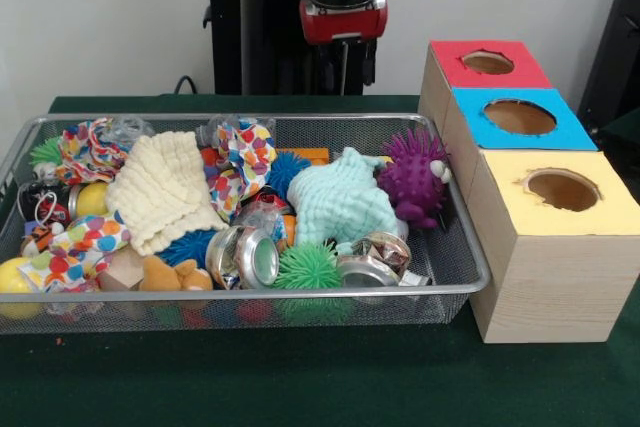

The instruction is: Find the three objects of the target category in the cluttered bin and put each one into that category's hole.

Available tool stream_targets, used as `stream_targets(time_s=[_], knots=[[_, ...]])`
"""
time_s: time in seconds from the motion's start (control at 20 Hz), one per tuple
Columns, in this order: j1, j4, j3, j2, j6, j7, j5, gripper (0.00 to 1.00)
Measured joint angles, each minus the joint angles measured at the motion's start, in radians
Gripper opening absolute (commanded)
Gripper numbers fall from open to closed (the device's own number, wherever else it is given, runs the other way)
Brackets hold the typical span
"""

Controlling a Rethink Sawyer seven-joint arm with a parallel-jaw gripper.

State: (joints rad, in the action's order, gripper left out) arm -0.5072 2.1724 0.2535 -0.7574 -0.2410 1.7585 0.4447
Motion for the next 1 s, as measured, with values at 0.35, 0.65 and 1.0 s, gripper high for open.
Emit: stream_targets(time_s=[0.35,0.65,1.0], knots=[[-0.078,-0.085,0.066,0.038,-0.085,0.000,0.055,1.00],[-0.127,-0.170,0.128,0.087,-0.115,0.000,0.109,1.00],[-0.138,-0.260,0.170,0.144,-0.128,0.000,0.147,1.00]])
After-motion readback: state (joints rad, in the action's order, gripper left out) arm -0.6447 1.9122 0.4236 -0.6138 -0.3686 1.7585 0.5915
